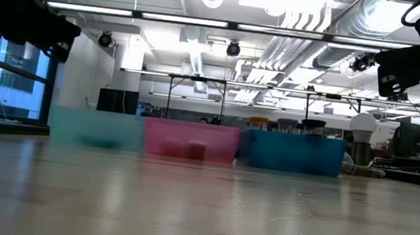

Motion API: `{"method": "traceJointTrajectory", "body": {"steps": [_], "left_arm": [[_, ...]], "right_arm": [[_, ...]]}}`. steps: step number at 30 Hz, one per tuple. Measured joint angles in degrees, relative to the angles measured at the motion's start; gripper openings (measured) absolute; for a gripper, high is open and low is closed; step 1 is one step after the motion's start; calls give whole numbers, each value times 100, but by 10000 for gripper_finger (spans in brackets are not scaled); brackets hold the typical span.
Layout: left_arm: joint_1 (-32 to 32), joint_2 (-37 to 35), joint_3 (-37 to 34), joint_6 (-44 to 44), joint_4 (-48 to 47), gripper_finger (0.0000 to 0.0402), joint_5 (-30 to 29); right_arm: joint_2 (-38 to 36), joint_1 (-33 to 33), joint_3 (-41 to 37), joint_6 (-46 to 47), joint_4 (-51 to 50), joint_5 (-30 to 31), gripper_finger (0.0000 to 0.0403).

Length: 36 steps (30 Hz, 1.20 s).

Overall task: Pick & Place Office items
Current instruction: Return to home position

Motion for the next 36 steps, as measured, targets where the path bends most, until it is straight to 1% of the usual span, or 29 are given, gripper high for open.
{"method": "traceJointTrajectory", "body": {"steps": [9, 36], "left_arm": [[0, 0, -2, -199, 0, 0, 3], [0, 0, -2, -167, 21, 0, 9]], "right_arm": [[0, 0, -2, 0, -2, 0, 4], [0, 0, -2, 0, -4, 0, 4]]}}
